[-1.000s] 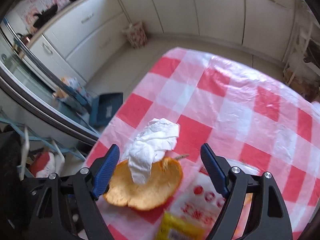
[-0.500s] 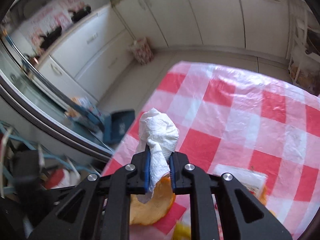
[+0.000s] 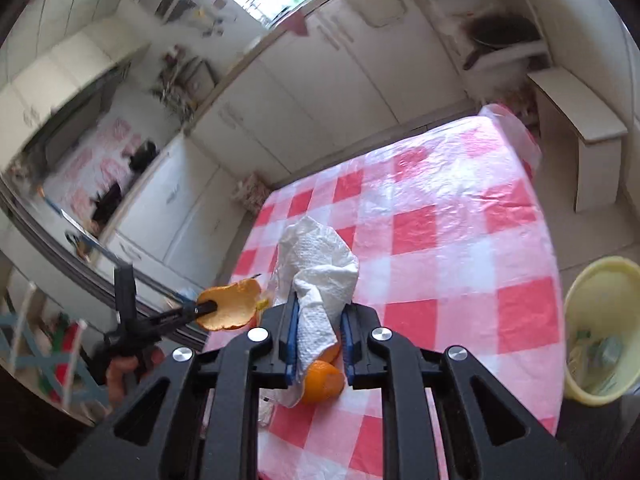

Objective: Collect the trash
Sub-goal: 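Release the tissue from the right gripper while the left gripper releases the orange peel into the bucket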

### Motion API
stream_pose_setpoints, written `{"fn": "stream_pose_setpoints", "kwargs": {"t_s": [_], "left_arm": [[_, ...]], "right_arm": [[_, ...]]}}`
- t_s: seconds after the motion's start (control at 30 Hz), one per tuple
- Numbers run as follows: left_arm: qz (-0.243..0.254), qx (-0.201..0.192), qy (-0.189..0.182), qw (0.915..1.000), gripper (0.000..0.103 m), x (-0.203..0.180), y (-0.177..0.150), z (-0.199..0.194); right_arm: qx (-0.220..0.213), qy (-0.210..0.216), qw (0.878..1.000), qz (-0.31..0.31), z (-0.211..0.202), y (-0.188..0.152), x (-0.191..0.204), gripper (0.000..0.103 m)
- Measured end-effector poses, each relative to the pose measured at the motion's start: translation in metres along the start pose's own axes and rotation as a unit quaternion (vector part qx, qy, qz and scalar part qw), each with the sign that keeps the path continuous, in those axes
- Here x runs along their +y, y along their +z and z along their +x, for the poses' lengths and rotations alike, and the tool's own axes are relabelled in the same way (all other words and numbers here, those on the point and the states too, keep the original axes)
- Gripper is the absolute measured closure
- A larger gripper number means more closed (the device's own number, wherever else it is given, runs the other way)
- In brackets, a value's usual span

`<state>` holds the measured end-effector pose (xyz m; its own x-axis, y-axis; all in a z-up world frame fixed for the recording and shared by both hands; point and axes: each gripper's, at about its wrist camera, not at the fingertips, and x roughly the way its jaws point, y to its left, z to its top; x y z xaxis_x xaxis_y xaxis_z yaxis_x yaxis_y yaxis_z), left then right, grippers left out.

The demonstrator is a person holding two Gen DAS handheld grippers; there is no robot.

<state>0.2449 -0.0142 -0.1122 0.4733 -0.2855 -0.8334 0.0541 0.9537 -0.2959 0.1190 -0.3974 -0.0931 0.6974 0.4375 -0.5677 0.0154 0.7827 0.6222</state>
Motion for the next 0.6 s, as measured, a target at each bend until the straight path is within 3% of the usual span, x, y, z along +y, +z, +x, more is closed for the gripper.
{"fn": "stream_pose_setpoints", "kwargs": {"t_s": [0.23,0.47,0.6], "left_arm": [[0.017,-0.094,-0.045,0.9944,0.098,-0.030,-0.017,-0.056],[0.066,-0.098,-0.086,0.9892,0.098,-0.089,-0.030,-0.060],[0.092,-0.086,-0.108,0.9861,0.098,-0.129,-0.040,-0.051]], "right_arm": [[-0.052,-0.064,0.997,0.004,-0.049,-0.008,-0.034,0.085],[-0.085,-0.168,0.981,0.037,-0.091,-0.016,-0.107,0.082],[-0.071,-0.224,0.970,0.067,-0.102,-0.020,-0.149,0.082]]}}
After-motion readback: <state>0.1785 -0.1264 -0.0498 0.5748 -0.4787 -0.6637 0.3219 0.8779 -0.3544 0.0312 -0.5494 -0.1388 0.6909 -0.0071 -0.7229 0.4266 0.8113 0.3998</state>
